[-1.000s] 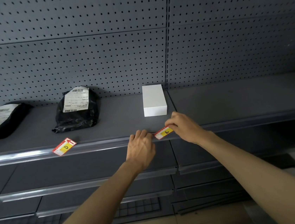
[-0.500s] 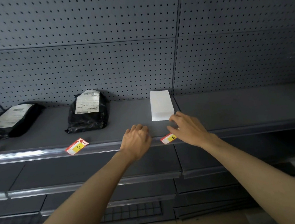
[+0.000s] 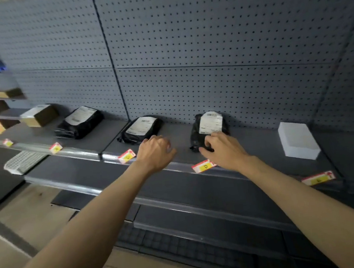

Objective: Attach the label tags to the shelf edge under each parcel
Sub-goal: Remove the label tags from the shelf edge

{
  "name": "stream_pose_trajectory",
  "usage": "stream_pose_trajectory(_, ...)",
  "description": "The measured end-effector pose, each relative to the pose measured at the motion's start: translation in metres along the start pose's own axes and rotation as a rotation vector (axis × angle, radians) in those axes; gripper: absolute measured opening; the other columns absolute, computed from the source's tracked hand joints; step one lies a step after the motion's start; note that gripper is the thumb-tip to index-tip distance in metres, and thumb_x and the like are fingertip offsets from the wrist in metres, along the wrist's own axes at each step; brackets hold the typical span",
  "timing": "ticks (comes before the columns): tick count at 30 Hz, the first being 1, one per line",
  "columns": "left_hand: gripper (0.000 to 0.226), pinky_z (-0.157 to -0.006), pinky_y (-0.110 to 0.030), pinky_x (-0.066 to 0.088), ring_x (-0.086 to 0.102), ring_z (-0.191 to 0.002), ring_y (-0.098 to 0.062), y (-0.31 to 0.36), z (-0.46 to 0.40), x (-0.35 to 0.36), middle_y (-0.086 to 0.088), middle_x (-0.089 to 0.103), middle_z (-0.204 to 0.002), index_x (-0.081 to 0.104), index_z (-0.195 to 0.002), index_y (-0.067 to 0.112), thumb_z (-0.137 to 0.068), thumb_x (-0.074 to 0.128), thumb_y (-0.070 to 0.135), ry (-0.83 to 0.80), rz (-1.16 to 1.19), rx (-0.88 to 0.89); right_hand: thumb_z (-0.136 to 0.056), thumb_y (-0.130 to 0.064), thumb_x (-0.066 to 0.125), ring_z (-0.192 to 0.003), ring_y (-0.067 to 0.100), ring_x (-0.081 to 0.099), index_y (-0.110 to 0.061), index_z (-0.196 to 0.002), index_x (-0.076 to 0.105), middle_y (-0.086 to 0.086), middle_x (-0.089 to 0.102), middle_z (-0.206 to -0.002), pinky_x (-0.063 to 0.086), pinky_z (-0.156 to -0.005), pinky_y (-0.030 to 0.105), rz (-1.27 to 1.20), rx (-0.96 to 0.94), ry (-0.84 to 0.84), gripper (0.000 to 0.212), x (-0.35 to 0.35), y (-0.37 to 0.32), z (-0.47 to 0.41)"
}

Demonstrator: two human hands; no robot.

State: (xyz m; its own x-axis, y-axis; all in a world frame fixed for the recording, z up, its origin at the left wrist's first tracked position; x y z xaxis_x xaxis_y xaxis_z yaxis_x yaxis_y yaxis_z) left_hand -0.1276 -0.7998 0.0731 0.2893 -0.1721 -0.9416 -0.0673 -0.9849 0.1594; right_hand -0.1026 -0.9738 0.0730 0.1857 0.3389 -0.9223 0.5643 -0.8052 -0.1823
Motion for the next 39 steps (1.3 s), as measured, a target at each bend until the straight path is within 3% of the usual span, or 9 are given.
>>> stream_pose_trajectory(6, 0.027, -0.079, -0.037, 0.048, 0.062, -0.096, -0.032, -0.16, 0.044, -0.066, -0.01, 0.071, -0.094, 0.065, -0.082, 0.013, -0.085, 0.051, 0.037, 0.035, -0.06, -0.11, -0.092, -0.047, 0.047, -0.073, 0.022, 0.049, -0.011, -0.084, 0.054, 0.004, 0.055, -0.087, 0.039, -0.06, 0.033, -0.039, -0.08, -0.028, 0.038, 0.043, -0.148, -0.067)
stream_pose_trajectory(12, 0.032, -0.08, -0.038, 0.049, 0.064, -0.097, -0.029, -0.296, 0.079, -0.119, -0.008, 0.072, -0.1, 0.067, -0.092, 0.016, -0.09, 0.049, 0.042, 0.071, -0.159, -0.178, -0.091, -0.044, 0.048, -0.074, 0.023, 0.048, -0.013, -0.074, 0.048, 0.004, 0.053, -0.082, 0.036, -0.059, 0.032, -0.096, -0.172, -0.033, 0.035, 0.082, -0.281, -0.127)
stream_pose_trajectory(17, 0.035, -0.081, -0.041, 0.053, 0.063, -0.098, -0.031, -0.404, 0.099, -0.149, -0.012, 0.071, -0.102, 0.068, -0.095, 0.012, -0.092, 0.047, 0.042, 0.091, -0.193, -0.276, -0.093, -0.046, 0.045, -0.086, 0.025, 0.052, -0.013, -0.076, 0.048, 0.006, 0.056, -0.085, 0.036, -0.065, 0.033, -0.046, -0.262, -0.026, 0.037, 0.115, -0.376, -0.183)
stream_pose_trajectory(24, 0.039, -0.084, -0.04, 0.05, 0.062, -0.103, -0.031, -0.557, 0.091, -0.165, -0.012, 0.07, -0.11, 0.067, -0.099, 0.011, -0.093, 0.046, 0.044, 0.09, -0.24, -0.341, -0.091, -0.048, 0.045, -0.103, 0.03, 0.052, -0.008, -0.097, 0.06, 0.012, 0.06, -0.105, 0.044, -0.085, 0.041, -0.032, -0.274, -0.042, 0.042, 0.181, -0.485, -0.283)
stream_pose_trajectory(33, 0.035, -0.082, -0.038, 0.045, 0.059, -0.103, -0.029, -0.748, 0.055, -0.164, -0.007, 0.067, -0.104, 0.066, -0.099, 0.012, -0.092, 0.047, 0.04, 0.004, -0.244, -0.375, -0.093, -0.044, 0.045, -0.101, 0.028, 0.053, -0.008, -0.097, 0.059, 0.01, 0.06, -0.103, 0.047, -0.079, 0.04, -0.076, -0.285, -0.081, 0.039, 0.279, -0.612, -0.409)
stream_pose_trajectory(39, 0.031, -0.078, -0.038, 0.045, 0.06, -0.103, -0.028, -0.836, 0.025, -0.159, -0.008, 0.069, -0.106, 0.065, -0.098, 0.016, -0.09, 0.047, 0.039, -0.002, -0.197, -0.348, -0.094, -0.044, 0.048, -0.099, 0.026, 0.054, -0.008, -0.098, 0.059, 0.01, 0.061, -0.103, 0.046, -0.075, 0.038, -0.068, -0.275, -0.09, 0.038, 0.327, -0.667, -0.463)
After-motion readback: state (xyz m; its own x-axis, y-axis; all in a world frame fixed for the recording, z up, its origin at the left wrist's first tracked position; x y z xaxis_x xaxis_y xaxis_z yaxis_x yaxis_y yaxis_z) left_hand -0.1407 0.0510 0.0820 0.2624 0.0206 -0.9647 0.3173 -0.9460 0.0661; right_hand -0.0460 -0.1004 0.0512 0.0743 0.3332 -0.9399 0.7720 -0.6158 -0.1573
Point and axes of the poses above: each hand's wrist, its own z-axis away from the middle knuckle, its own x-axis out of the palm, y = z × x, the point moved 9 cm from there along -z, towards the middle knuckle
